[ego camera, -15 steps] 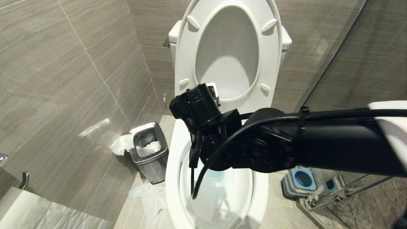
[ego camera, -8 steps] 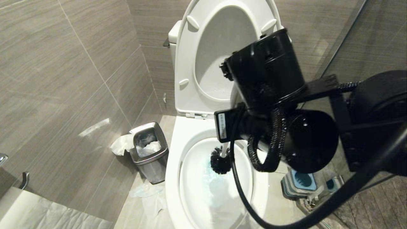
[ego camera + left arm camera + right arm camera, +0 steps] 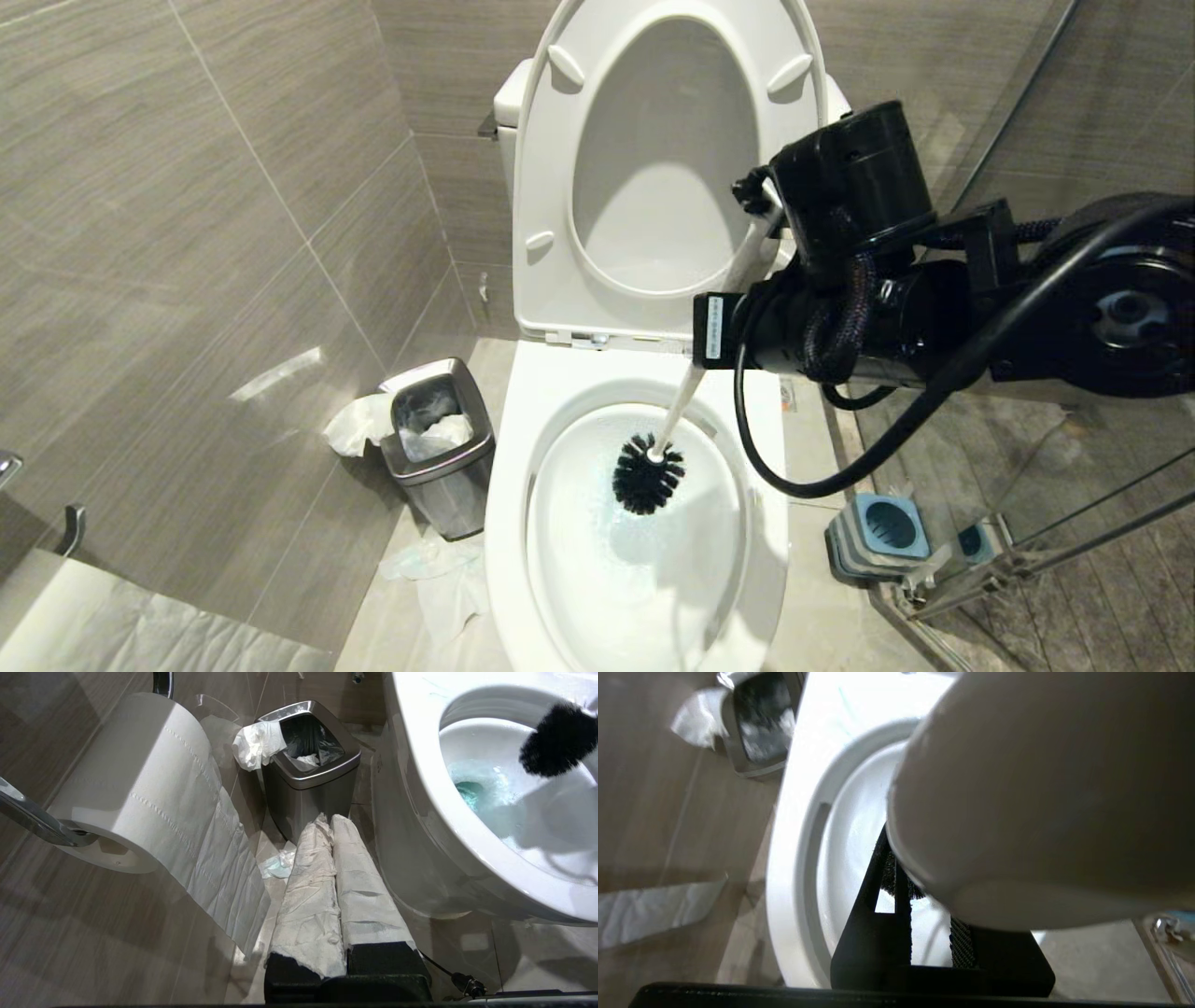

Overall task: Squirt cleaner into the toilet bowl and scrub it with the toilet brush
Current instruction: Scrub the toilet bowl, then put the toilet brush back

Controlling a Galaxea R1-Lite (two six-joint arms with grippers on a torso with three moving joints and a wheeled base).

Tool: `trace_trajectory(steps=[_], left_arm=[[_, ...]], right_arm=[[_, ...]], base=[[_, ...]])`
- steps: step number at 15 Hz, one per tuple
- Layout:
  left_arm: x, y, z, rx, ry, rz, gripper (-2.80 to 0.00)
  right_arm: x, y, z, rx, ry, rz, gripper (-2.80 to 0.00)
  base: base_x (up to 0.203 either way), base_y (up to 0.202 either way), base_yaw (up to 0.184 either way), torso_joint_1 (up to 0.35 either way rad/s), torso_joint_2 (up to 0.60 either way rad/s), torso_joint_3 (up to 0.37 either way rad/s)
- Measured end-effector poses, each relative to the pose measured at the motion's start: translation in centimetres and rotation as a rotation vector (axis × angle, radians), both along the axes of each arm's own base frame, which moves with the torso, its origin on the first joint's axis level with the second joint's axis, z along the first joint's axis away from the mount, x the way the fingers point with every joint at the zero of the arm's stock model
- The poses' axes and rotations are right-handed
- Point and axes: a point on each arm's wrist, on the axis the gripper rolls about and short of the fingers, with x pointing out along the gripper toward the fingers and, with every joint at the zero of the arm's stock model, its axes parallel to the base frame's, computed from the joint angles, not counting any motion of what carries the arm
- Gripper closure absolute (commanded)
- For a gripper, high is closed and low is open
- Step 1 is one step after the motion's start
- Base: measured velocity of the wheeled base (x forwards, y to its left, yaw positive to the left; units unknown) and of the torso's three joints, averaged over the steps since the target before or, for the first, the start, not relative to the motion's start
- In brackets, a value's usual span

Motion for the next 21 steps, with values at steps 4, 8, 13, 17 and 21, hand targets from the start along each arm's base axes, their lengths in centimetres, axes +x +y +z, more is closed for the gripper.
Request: trace_trajectory(steps=[4, 8, 13, 17, 21], left_arm=[[0.0, 0.0, 0.0, 0.000, 0.000, 0.000, 0.00], [0.0, 0.0, 0.0, 0.000, 0.000, 0.000, 0.00], [0.0, 0.0, 0.0, -0.001, 0.000, 0.000, 0.00], [0.0, 0.0, 0.0, 0.000, 0.000, 0.000, 0.00], [0.0, 0.0, 0.0, 0.001, 0.000, 0.000, 0.00]], right_arm=[[-0.5, -1.2, 0.3, -0.063, 0.008, 0.016, 0.00], [-0.4, -1.1, -0.5, -0.058, -0.053, 0.024, 0.00], [-0.7, -1.4, -0.7, -0.099, -0.068, 0.015, 0.00], [-1.2, -1.9, -0.1, -0.107, -0.089, 0.015, 0.00], [-2.5, -3.0, 1.7, -0.084, -0.132, 0.022, 0.00]], base=[[0.000, 0.000, 0.000, 0.000, 0.00, 0.000], [0.000, 0.000, 0.000, 0.000, 0.00, 0.000], [0.000, 0.000, 0.000, 0.000, 0.00, 0.000], [0.000, 0.000, 0.000, 0.000, 0.00, 0.000], [0.000, 0.000, 0.000, 0.000, 0.00, 0.000]])
